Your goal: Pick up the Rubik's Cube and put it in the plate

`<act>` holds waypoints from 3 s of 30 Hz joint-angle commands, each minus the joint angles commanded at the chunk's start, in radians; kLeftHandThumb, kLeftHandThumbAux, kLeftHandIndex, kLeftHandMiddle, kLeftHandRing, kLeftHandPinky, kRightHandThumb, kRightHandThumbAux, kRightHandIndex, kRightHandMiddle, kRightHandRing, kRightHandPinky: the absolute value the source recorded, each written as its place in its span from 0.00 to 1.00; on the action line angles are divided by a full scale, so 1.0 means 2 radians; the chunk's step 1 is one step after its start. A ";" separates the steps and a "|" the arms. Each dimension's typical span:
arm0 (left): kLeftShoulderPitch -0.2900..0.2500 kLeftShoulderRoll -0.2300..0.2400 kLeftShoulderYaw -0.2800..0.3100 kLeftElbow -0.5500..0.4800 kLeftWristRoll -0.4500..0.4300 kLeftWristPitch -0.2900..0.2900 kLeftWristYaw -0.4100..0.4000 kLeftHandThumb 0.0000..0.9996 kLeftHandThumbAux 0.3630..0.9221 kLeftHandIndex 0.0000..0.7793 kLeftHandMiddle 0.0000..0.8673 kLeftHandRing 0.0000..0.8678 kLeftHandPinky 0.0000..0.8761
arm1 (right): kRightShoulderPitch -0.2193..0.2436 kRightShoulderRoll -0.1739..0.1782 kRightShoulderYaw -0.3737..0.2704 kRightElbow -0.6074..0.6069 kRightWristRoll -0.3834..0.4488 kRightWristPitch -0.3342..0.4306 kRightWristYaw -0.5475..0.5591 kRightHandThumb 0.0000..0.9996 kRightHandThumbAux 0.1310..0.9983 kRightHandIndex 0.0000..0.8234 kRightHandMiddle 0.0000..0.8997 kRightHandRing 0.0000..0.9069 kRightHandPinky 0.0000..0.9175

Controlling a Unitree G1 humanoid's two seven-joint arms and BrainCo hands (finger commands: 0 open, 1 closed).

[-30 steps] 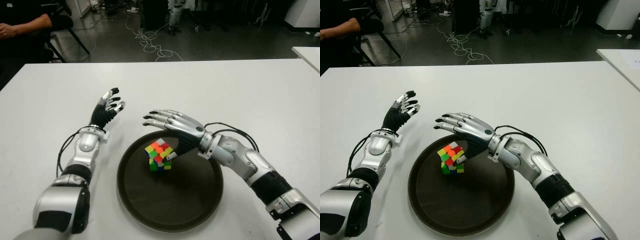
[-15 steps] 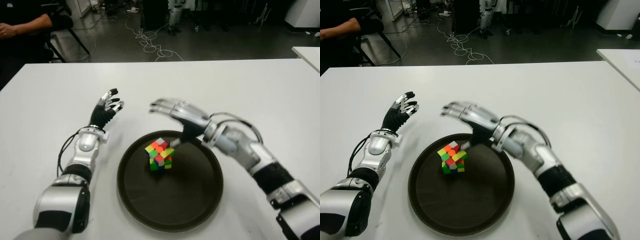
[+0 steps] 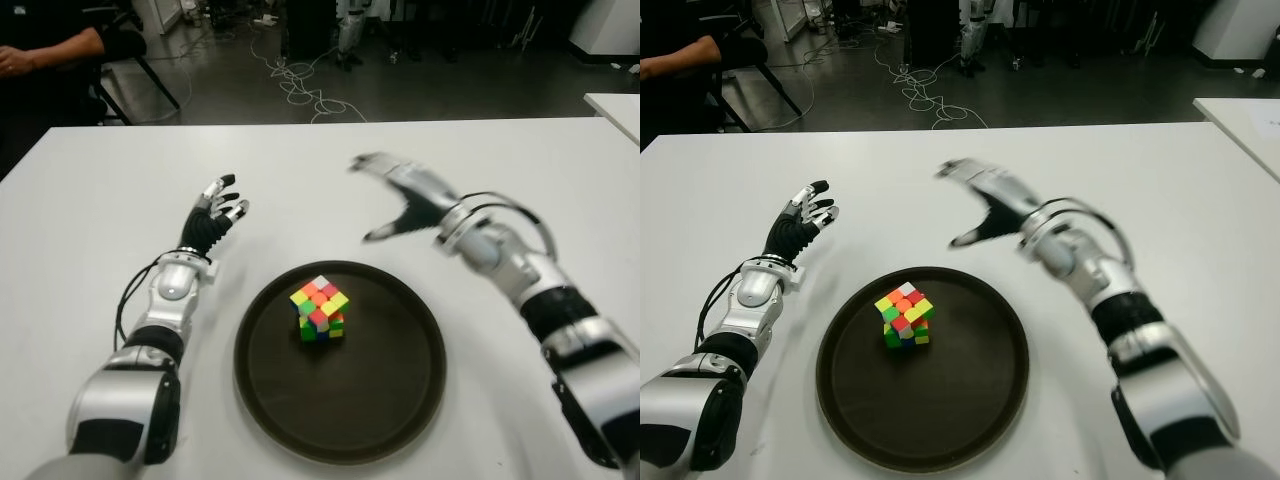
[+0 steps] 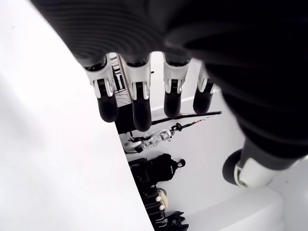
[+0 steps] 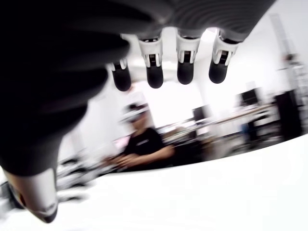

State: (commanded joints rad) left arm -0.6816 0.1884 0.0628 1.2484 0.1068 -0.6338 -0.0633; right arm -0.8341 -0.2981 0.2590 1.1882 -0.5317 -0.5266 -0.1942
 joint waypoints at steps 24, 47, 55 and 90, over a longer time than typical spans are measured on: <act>0.000 -0.001 -0.001 -0.002 -0.002 -0.003 0.000 0.15 0.41 0.09 0.12 0.14 0.18 | -0.020 0.086 -0.187 0.063 0.221 0.154 0.048 0.00 0.77 0.20 0.27 0.31 0.38; 0.001 -0.001 0.004 -0.001 -0.006 -0.005 -0.008 0.16 0.44 0.10 0.12 0.15 0.18 | -0.010 0.088 -0.140 0.059 0.177 0.125 0.032 0.03 0.73 0.18 0.25 0.29 0.33; 0.001 -0.001 0.007 -0.001 -0.009 -0.003 -0.010 0.17 0.44 0.09 0.12 0.15 0.18 | -0.009 0.087 -0.133 0.059 0.170 0.123 0.025 0.01 0.73 0.19 0.25 0.29 0.34; 0.006 0.001 0.010 -0.006 -0.014 -0.005 -0.023 0.17 0.43 0.11 0.13 0.17 0.22 | -0.003 0.090 -0.136 0.057 0.173 0.102 0.017 0.02 0.71 0.18 0.26 0.31 0.34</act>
State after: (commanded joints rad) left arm -0.6689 0.1913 0.0837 1.2363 0.0781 -0.6440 -0.1094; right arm -0.8404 -0.1176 -0.0121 1.3026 -0.1860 -0.3233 -0.1612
